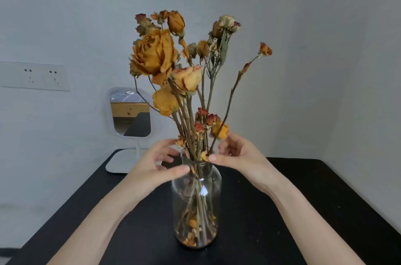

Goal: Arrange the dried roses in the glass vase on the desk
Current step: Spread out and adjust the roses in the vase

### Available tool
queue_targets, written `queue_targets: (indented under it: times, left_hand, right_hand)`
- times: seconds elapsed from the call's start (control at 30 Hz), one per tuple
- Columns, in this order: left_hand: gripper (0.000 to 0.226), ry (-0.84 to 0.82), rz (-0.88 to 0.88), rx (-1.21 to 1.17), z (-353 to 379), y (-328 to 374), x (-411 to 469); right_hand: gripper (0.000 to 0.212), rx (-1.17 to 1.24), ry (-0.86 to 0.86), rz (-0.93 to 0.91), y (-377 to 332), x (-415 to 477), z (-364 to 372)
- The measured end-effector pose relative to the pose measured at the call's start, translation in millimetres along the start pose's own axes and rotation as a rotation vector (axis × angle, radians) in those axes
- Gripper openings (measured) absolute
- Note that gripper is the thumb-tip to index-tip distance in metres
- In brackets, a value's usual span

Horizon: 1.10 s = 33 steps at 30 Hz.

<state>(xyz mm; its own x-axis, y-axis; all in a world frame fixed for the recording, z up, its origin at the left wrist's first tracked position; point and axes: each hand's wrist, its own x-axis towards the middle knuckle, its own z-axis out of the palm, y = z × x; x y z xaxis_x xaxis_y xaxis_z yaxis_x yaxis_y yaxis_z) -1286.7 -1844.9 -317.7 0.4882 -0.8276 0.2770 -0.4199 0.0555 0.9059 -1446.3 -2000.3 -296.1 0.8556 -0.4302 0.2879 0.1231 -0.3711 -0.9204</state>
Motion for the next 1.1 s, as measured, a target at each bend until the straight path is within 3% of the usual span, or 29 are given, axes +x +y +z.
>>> queue_targets:
  times: [0.17, 0.33, 0.4, 0.57, 0.8, 1.1]
  left_hand:
    - [0.053, -0.064, 0.022, 0.047, 32, -11, -10]
    - [0.041, 0.074, 0.056, 0.03, 48, -16, -5]
    - [0.042, 0.039, 0.044, -0.011, 44, -19, -3]
    - [0.072, -0.175, -0.015, -0.147, 30, -29, 6]
    - [0.069, -0.34, -0.033, -0.247, 21, -36, 15]
    - [0.069, -0.294, -0.036, -0.326, 19, -43, 14]
  right_hand:
    - [0.064, -0.191, -0.07, 0.086, 8, -3, 5]
    - [0.04, -0.187, -0.059, 0.047, 12, -5, 14]
    - [0.038, -0.195, -0.013, 0.036, 15, -5, 17]
    - [0.048, -0.205, 0.126, 0.018, 21, -10, 28]
    - [0.052, -0.277, 0.2, -0.001, 20, -16, 43]
    - [0.05, -0.203, 0.346, 0.049, 24, -13, 59]
